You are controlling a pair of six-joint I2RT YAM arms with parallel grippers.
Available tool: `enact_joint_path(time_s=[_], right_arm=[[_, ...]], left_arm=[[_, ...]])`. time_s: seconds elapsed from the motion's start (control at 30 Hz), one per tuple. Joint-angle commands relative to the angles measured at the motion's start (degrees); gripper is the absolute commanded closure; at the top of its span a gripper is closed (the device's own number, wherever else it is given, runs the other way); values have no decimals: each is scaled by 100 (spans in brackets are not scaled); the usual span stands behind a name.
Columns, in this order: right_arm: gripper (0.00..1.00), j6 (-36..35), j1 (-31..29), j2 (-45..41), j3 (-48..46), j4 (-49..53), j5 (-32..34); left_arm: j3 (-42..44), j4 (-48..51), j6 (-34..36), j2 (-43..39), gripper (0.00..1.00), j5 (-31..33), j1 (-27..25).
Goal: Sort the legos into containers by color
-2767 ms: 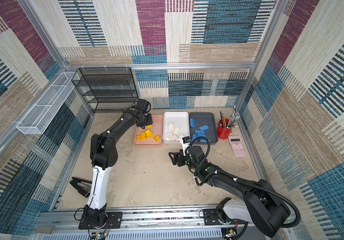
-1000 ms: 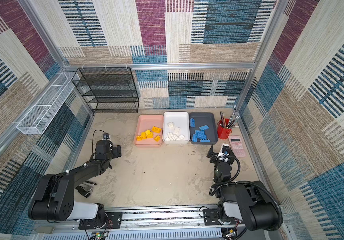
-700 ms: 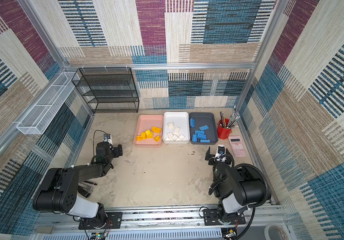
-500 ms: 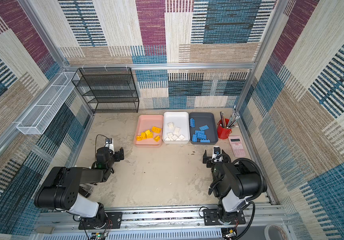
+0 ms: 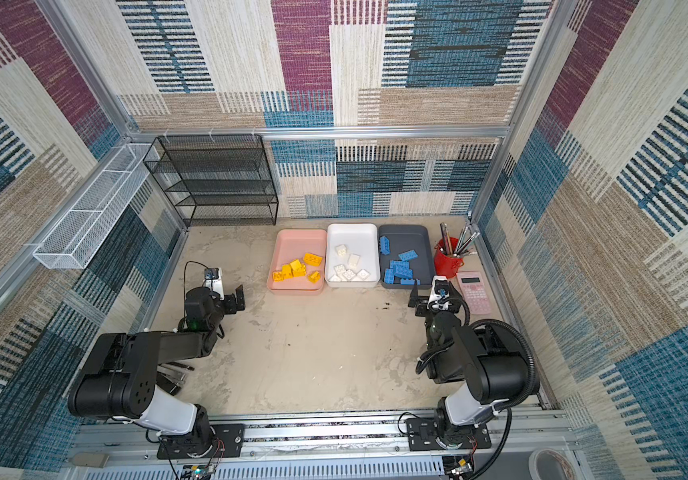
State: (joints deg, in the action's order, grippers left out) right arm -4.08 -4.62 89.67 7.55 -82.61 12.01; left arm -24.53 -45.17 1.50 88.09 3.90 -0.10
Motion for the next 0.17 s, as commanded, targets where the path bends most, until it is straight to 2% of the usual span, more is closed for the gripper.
enact_joint_path(time_s=[0.0, 0.13], right_arm=[[1, 98, 1, -10, 95, -136, -24], [1, 91, 11, -11, 27, -282, -20]], left_arm=[[-29, -83, -9, -2, 1, -97, 10], [-27, -86, -7, 4, 1, -100, 11]])
